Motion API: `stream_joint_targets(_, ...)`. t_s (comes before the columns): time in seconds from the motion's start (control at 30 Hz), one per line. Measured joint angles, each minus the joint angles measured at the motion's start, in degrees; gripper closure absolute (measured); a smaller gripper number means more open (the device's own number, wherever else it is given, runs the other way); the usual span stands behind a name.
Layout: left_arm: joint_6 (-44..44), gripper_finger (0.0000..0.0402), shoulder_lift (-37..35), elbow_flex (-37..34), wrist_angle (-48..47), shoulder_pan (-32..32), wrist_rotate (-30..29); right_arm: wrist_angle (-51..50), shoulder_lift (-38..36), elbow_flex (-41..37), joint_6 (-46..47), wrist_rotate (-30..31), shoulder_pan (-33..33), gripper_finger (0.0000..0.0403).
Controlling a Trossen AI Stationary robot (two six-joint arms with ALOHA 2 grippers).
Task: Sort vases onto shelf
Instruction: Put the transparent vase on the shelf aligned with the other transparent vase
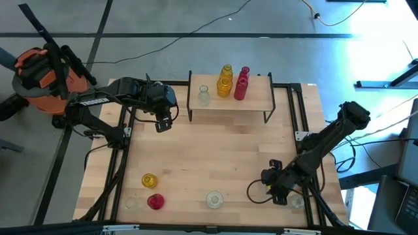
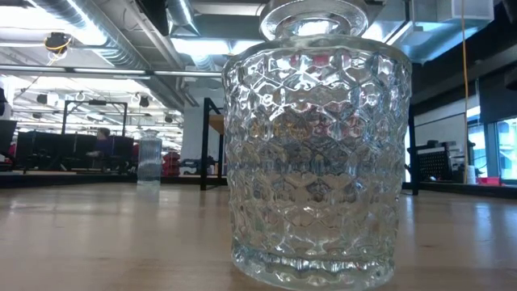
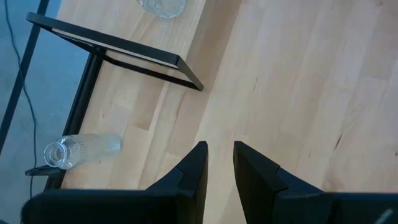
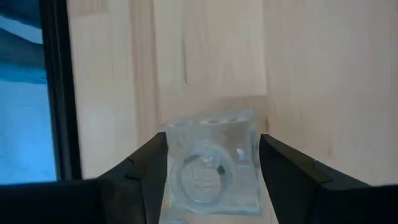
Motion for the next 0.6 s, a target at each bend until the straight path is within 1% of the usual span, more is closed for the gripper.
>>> stream_joint_targets(0.23, 0.00, 0.0333, 0.01, 0.00, 0.00, 0.00, 0.00, 0.05, 0.93, 0.09, 0.08, -1.32, -0.04, 0.0272)
stream_joint_targets(0.43, 0.00, 0.0333, 0.02, 0.00, 0.00, 0.00, 0.06, -0.68, 0.90, 0.20, 0.89, -0.02, -0.13, 0.0278)
stream_joint_targets(0.6, 0.00, 0.0333, 0.02, 0.00, 0.09, 0.00, 0.94, -4.77, 0.86, 2.22, 1.68, 2.70, -0.17, 0.0294)
